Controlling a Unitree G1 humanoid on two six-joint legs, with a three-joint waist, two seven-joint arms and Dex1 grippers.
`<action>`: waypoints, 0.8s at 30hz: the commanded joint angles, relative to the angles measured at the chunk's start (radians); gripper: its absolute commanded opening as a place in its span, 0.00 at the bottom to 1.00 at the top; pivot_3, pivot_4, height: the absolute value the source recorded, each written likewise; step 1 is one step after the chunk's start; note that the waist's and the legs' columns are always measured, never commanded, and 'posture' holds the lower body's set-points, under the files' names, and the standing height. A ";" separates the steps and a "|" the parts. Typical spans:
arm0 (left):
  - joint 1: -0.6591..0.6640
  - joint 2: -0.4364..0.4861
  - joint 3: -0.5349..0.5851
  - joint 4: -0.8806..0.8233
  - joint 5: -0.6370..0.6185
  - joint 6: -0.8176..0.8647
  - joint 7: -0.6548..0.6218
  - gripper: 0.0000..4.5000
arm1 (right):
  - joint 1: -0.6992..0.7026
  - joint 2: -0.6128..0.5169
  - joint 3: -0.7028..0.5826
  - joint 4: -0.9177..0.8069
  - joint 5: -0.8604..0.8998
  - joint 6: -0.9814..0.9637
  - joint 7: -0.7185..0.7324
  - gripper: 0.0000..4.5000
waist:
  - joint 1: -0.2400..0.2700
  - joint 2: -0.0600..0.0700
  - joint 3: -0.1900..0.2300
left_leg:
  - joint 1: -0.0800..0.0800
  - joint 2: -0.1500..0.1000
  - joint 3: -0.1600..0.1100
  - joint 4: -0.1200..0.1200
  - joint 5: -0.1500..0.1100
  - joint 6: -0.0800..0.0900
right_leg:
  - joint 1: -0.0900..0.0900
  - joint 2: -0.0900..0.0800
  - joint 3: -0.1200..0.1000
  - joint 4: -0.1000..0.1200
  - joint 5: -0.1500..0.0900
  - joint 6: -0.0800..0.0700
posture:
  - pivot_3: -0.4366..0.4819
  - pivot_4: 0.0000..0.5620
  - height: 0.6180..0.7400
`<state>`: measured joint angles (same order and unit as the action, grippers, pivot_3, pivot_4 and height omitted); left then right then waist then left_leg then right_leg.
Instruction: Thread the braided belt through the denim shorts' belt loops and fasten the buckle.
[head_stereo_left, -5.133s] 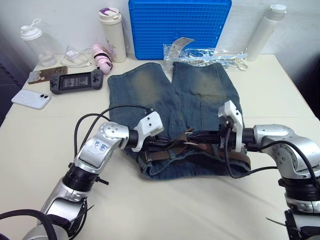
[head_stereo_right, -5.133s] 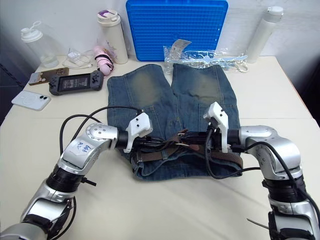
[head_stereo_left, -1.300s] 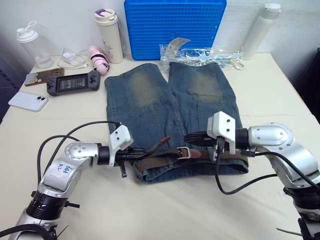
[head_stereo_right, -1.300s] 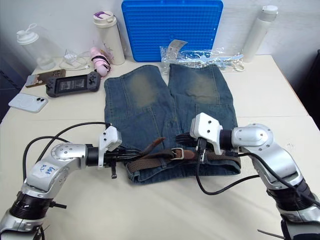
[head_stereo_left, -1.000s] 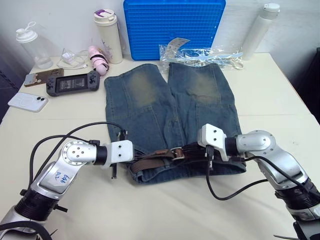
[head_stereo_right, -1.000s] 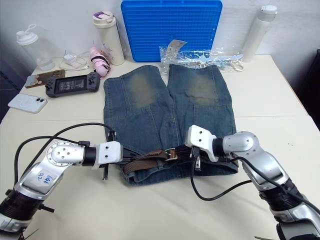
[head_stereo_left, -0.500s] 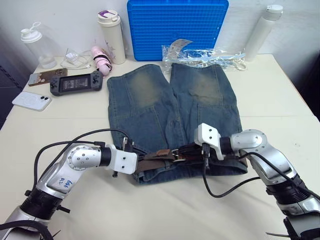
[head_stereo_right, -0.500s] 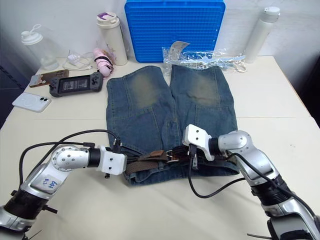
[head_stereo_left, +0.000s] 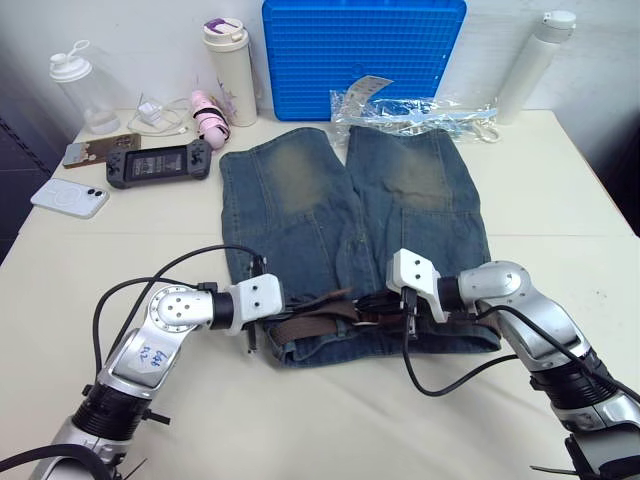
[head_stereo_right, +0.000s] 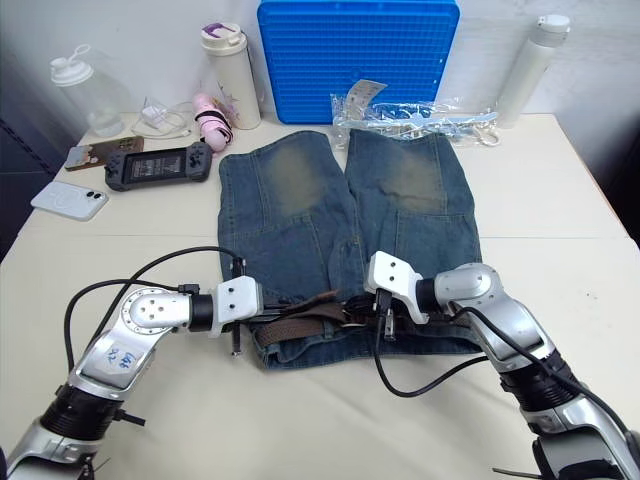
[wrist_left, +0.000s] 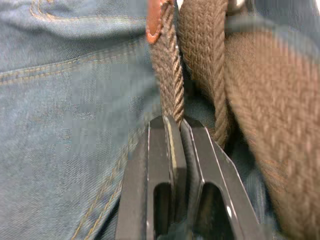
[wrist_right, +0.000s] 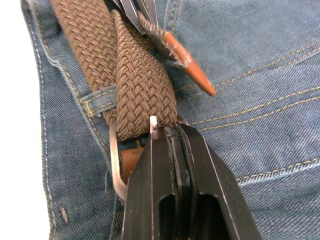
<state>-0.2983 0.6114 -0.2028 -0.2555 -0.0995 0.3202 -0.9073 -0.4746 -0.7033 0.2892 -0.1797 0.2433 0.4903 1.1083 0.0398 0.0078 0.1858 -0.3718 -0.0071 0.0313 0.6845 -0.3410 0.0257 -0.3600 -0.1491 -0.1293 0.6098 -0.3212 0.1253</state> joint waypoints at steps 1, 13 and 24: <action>-0.020 0.017 0.020 -0.068 -0.039 0.044 -0.016 0.00 | 0.011 -0.011 -0.014 0.001 0.002 0.008 0.007 0.02 | -0.004 0.000 0.000 | 0.000 0.000 0.000 0.000 0.000 0.000 | 0.000 0.000 0.000 0.000 0.000 0.000 | 0.48 0.27 0.61; -0.061 0.020 0.166 -0.270 -0.444 0.612 -0.001 0.00 | 0.018 -0.026 -0.010 0.000 -0.003 0.025 0.013 0.02 | -0.015 -0.001 0.001 | 0.000 0.000 0.000 0.000 0.000 0.000 | 0.000 0.000 0.000 -0.001 0.000 0.000 | 0.48 0.27 0.61; 0.113 0.010 0.146 -0.360 -0.433 0.812 0.276 0.00 | -0.005 -0.047 -0.043 -0.015 0.019 -0.002 0.048 0.02 | -0.014 -0.001 0.001 | 0.001 0.000 -0.001 0.000 0.000 0.000 | 0.001 0.001 0.001 -0.002 0.000 0.000 | 0.48 0.27 0.61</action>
<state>-0.2125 0.6257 -0.0536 -0.6016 -0.5710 1.1258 -0.6874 -0.4680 -0.7269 0.2788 -0.1804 0.2505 0.4990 1.1375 0.0262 0.0067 0.1864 -0.3712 -0.0067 0.0304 0.6840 -0.3410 0.0254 -0.3587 -0.1483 -0.1286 0.6078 -0.3213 0.1252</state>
